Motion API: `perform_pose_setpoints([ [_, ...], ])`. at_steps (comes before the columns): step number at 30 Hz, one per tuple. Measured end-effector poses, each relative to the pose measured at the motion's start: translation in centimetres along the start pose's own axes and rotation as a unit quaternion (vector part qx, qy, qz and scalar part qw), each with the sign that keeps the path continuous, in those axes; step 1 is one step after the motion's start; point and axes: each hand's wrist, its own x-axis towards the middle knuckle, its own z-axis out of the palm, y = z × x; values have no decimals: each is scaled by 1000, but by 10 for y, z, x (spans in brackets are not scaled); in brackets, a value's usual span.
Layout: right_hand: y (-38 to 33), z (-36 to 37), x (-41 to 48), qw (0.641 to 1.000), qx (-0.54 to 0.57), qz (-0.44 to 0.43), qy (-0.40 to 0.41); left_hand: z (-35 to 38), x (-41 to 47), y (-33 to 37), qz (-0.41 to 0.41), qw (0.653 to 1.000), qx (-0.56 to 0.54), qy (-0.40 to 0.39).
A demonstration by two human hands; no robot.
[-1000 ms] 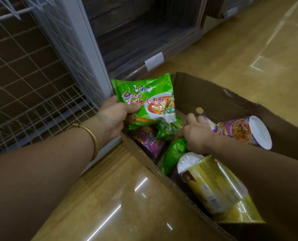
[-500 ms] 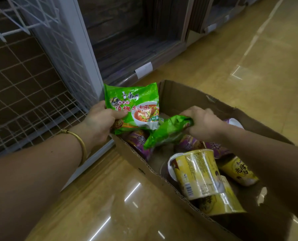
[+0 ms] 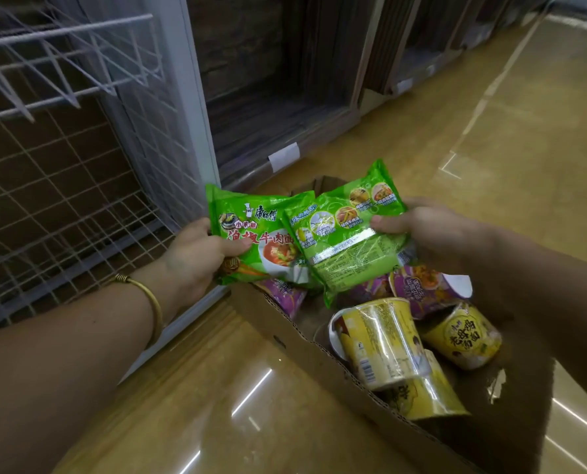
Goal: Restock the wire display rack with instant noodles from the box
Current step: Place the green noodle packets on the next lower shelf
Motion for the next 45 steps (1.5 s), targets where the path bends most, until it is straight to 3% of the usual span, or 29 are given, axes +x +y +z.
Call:
perform_pose_setpoints([
  [12, 0, 16, -12, 999, 46, 22, 10, -5, -22, 2, -16, 999, -23, -27],
  [20, 10, 27, -6, 997, 27, 16, 77, -11, -27, -2, -32, 997, -54, -35],
  [23, 18, 36, -2, 985, -74, -14, 153, -10, -27, -3, -41, 995, -81, -36],
  [26, 26, 44, 0, 941, -241, -58, 231, -6, -28, -3, -45, 994, -88, -41],
  [29, 28, 52, -6, 934, -274, -72, 218, -3, -28, -5, -48, 994, -90, -40],
  [34, 32, 62, -9, 929, -331, -25, 162, 3, -27, -11, -56, 992, -108, -42],
  [41, 25, 67, -17, 988, -146, 19, 43, 8, -27, -10, -43, 992, -108, -47],
  [45, 37, 58, -8, 998, -21, 21, 60, 12, -28, -5, -37, 993, -102, -56],
])
